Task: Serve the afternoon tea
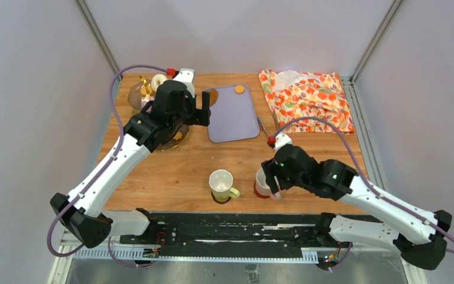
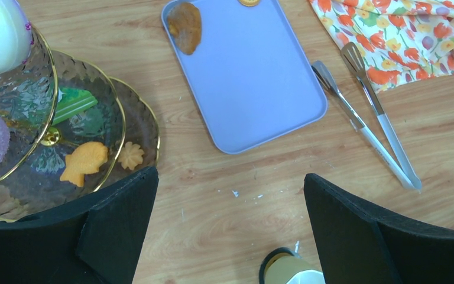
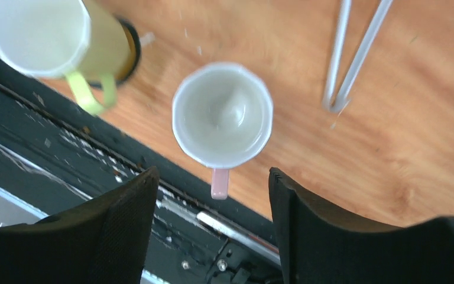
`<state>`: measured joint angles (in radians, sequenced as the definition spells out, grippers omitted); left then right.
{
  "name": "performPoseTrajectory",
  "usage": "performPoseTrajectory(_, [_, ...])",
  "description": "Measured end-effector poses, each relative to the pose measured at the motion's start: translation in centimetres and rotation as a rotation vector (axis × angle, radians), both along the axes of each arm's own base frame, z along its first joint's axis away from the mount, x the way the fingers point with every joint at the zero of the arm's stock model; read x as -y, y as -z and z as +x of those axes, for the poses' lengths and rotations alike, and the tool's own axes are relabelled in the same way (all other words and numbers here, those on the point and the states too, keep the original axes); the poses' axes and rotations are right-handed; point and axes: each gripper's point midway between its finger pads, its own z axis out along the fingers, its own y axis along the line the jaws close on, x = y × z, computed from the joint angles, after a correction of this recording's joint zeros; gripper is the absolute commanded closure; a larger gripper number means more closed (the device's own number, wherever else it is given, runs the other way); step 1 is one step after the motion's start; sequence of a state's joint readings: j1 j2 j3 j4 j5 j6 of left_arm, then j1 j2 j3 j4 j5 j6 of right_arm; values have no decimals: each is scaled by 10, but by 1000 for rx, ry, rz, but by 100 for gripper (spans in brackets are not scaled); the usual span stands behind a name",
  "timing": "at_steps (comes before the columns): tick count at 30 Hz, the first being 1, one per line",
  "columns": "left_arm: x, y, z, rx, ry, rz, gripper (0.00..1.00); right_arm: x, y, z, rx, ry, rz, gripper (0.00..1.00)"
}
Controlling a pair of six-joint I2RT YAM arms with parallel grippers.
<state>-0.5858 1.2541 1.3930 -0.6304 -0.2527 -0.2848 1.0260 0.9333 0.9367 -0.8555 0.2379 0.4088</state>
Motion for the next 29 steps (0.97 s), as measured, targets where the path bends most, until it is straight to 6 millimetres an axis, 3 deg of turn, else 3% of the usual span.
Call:
performPoseTrajectory(4, [1,0,-1,-2,6,-2,2,-1,-68,27,153,58,96,29])
performPoseTrajectory(7, [4,1,-2,-7,23,-10,2,22,-102,61,246,201,139,26])
performPoseTrajectory(11, [3,3,-3,-22,13,-11,2,70,-106,102,271,437,114,25])
performPoseTrajectory(15, [-5,8,-3,-44,-30,12,2,119,-101,131,282,675,34,22])
performPoseTrajectory(18, [-13,12,-5,-57,-60,39,2,143,-107,139,317,795,-7,21])
performPoseTrajectory(24, [-24,23,-11,-61,-84,68,2,170,-142,141,441,933,-33,20])
performPoseTrajectory(29, [-26,23,-18,-34,-60,60,2,186,-152,136,493,1001,-76,20])
